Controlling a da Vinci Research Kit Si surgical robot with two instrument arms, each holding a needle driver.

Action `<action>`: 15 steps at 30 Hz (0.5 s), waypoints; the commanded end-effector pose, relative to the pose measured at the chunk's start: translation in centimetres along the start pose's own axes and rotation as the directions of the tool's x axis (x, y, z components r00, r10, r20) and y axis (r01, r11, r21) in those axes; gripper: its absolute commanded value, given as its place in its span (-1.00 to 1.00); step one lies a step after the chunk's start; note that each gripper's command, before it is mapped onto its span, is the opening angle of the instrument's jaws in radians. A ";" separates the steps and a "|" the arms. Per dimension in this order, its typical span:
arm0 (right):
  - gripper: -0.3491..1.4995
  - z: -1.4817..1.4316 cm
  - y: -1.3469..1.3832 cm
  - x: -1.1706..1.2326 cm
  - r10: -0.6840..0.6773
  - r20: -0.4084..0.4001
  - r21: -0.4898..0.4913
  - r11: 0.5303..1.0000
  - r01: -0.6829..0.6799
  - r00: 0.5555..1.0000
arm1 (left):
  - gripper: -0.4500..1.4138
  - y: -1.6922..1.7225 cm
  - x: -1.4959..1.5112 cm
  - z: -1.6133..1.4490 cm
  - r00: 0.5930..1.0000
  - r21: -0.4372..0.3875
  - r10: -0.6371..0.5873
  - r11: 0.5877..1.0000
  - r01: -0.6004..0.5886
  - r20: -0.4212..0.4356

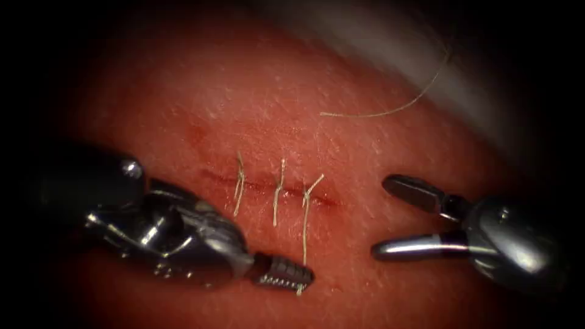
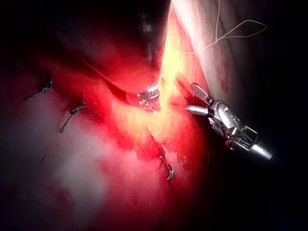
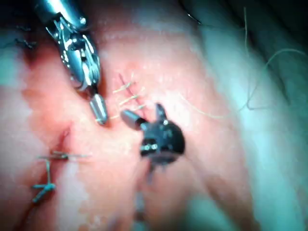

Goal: Wound Closure

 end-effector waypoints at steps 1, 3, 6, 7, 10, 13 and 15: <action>0.92 0.09 0.00 -0.02 0.000 -0.001 0.001 1.000 0.000 1.000 | -0.89 0.03 -0.02 0.05 1.000 0.005 -0.002 1.000 0.002 -0.007; 0.92 0.09 0.00 -0.02 0.000 -0.001 0.001 1.000 0.000 1.000 | -0.89 0.01 -0.02 0.02 1.000 0.013 -0.003 1.000 0.002 0.012; 0.85 0.12 -0.03 -0.02 -0.006 -0.004 0.005 1.000 0.006 1.000 | -0.89 -0.11 -0.04 -0.08 1.000 0.032 -0.013 0.999 0.012 0.026; 0.83 0.13 -0.04 -0.02 -0.025 -0.002 0.012 1.000 0.025 1.000 | -0.89 -0.14 -0.05 -0.11 1.000 0.041 -0.016 0.999 0.015 0.021; 0.80 0.18 -0.03 -0.01 -0.098 0.000 0.042 0.994 0.098 0.995 | -0.89 -0.25 -0.06 -0.20 0.997 0.072 -0.072 0.995 0.072 -0.001; 0.82 0.25 -0.01 0.00 -0.183 -0.002 0.062 0.981 0.183 0.983 | -0.89 -0.30 -0.09 -0.23 0.994 0.081 -0.110 0.991 0.110 -0.006; 0.82 0.33 -0.04 0.01 -0.242 -0.005 0.056 0.969 0.242 0.970 | -0.89 -0.26 -0.13 -0.20 0.992 0.074 -0.123 0.990 0.124 -0.017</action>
